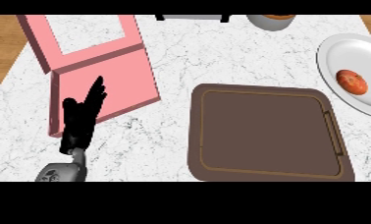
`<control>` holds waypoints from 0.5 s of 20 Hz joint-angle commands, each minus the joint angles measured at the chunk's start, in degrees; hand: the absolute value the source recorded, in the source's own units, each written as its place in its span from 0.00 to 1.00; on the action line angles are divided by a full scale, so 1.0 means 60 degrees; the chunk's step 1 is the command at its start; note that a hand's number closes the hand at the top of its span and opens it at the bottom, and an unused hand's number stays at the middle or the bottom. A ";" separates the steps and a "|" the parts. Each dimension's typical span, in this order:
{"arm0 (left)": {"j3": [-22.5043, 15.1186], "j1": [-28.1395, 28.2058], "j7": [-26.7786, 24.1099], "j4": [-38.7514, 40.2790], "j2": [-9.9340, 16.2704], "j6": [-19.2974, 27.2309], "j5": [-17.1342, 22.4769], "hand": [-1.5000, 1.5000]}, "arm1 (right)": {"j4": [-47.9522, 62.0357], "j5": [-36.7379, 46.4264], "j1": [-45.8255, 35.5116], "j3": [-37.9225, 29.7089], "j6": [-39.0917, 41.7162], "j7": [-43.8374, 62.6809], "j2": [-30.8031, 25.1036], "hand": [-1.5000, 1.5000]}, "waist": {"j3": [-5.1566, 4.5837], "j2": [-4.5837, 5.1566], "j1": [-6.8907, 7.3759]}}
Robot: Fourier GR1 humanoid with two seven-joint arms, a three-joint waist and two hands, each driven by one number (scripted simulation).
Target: Pick the squash from the tray and place it in the plate
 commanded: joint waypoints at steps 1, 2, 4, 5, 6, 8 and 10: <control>-0.0130 -0.0113 0.0183 -0.0076 -0.0190 0.0097 -0.0038 0.50 | -0.0123 -0.0242 0.0482 -0.0157 0.1445 -0.1264 0.0032 0.00 | 0.0022 0.0006 -0.0012; 0.0104 0.0104 0.0045 -0.0097 0.0145 -0.0165 0.0125 0.50 | -0.0170 -0.0319 0.0474 -0.0207 0.1340 -0.1180 0.0138 0.00 | 0.0009 -0.0013 0.0058; -0.0155 0.0021 0.0022 -0.0078 -0.0123 0.0141 -0.0183 0.50 | -0.0307 -0.0213 0.0430 -0.0057 0.1509 -0.1045 0.0043 0.00 | 0.0021 0.0026 0.0103; -0.0220 0.0334 -0.0149 0.0062 -0.0205 0.0000 -0.0076 0.50 | -0.0355 -0.0326 0.0668 -0.0139 0.1609 -0.1335 0.0009 0.00 | 0.0012 -0.0001 0.0018; -0.0200 0.0048 -0.0097 -0.0014 -0.0254 0.0303 -0.0285 0.50 | -0.0429 -0.0306 0.0810 -0.0075 0.1552 -0.1480 0.0214 0.00 | 0.0005 -0.0030 -0.0050; -0.0232 0.0206 -0.0052 -0.0103 -0.0124 0.0073 -0.0207 0.50 | -0.0547 -0.0340 0.0656 -0.0070 0.1298 -0.1231 0.0243 0.00 | 0.0017 0.0008 0.0112; -0.0120 -0.0079 0.0100 -0.0222 -0.0103 0.0161 -0.0191 0.50 | -0.0617 -0.0368 0.0794 -0.0037 0.1035 -0.1153 0.0389 0.00 | -0.0003 -0.0031 0.0029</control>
